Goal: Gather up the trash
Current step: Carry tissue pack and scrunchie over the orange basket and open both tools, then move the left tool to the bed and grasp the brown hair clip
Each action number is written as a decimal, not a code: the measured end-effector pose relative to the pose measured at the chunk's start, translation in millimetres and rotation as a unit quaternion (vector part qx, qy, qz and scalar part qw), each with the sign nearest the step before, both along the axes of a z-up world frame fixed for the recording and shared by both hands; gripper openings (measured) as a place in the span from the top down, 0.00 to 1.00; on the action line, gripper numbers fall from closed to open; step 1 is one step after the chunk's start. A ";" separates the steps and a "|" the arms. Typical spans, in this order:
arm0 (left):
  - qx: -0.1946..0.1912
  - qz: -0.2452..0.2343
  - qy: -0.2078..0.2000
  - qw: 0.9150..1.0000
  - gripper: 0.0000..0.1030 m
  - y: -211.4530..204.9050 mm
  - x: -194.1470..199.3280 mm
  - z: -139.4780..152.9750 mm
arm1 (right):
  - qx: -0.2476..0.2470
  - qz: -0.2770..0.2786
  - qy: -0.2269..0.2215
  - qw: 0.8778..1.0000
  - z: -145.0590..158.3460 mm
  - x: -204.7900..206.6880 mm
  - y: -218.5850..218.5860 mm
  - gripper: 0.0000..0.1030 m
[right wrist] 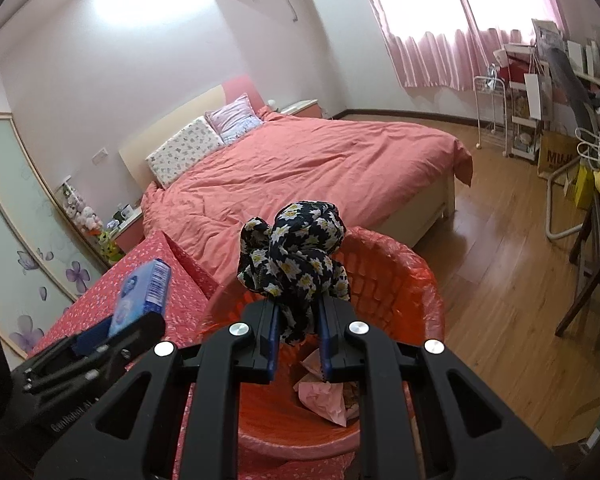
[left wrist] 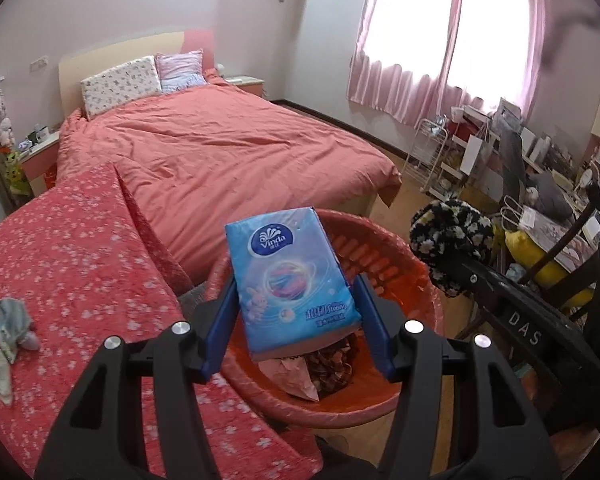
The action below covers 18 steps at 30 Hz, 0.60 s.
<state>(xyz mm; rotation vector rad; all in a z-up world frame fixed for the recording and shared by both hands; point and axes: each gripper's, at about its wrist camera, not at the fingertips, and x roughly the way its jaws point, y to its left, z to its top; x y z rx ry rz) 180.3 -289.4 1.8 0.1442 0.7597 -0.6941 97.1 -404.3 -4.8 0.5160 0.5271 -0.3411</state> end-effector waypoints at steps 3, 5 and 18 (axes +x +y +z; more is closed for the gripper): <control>0.007 -0.002 0.013 1.000 0.43 -6.9 5.7 -11.9 | 0.013 0.005 0.005 1.000 -6.6 3.4 -7.8 0.78; 0.012 0.003 0.020 1.000 0.40 -3.6 12.1 -17.2 | 0.024 0.010 0.007 1.000 -11.5 4.8 -14.7 0.69; 0.055 0.108 0.002 0.993 0.23 75.0 40.2 -29.4 | 0.000 0.021 0.026 0.999 -9.5 7.1 4.0 0.45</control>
